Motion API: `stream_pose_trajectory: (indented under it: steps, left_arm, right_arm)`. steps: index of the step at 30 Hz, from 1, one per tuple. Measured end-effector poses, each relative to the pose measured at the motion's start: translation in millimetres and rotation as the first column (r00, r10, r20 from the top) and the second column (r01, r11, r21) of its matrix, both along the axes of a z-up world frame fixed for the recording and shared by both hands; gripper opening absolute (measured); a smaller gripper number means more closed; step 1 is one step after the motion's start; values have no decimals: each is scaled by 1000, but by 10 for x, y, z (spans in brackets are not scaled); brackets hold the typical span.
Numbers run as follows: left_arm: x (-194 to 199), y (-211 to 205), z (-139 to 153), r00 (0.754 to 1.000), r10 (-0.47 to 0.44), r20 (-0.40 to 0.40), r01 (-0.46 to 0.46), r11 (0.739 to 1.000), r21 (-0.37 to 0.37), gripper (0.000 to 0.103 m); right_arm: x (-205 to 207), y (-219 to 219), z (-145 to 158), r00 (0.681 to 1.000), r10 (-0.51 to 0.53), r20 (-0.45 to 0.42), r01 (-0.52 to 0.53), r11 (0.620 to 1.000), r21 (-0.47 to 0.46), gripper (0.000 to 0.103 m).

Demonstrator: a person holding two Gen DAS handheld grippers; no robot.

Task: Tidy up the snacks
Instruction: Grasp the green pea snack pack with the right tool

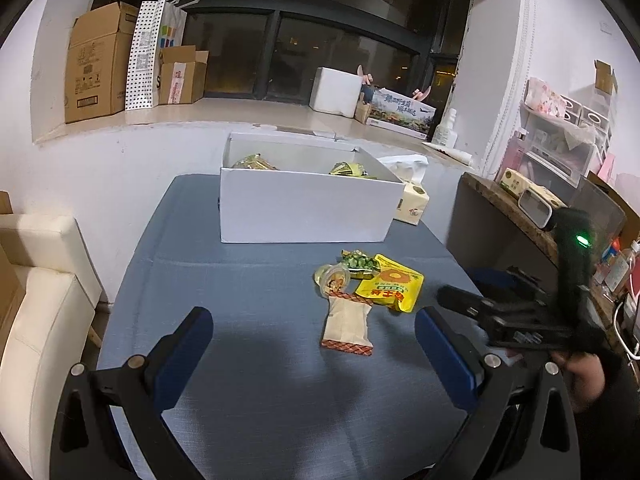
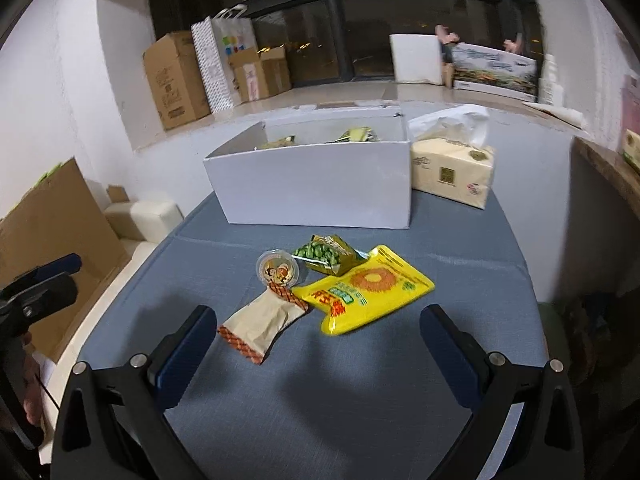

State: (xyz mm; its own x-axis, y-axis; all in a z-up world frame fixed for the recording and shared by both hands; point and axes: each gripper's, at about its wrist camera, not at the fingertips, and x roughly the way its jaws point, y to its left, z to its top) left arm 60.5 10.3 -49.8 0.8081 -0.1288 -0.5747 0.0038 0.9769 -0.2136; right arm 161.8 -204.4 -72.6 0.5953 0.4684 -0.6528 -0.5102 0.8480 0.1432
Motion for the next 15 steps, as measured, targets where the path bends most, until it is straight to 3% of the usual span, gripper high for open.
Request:
stream_pose_trajectory:
  steps: [12, 15]
  left_arm:
    - [21, -64, -74, 1000, -13, -21, 14, 1000, 8, 103]
    - [23, -71, -96, 1000, -10, -28, 10, 1000, 5, 103]
  right_arm:
    - [994, 611, -455, 993, 89, -83, -105, 968, -228, 103]
    - [1148, 666, -561, 988, 84, -130, -109, 974, -200, 103]
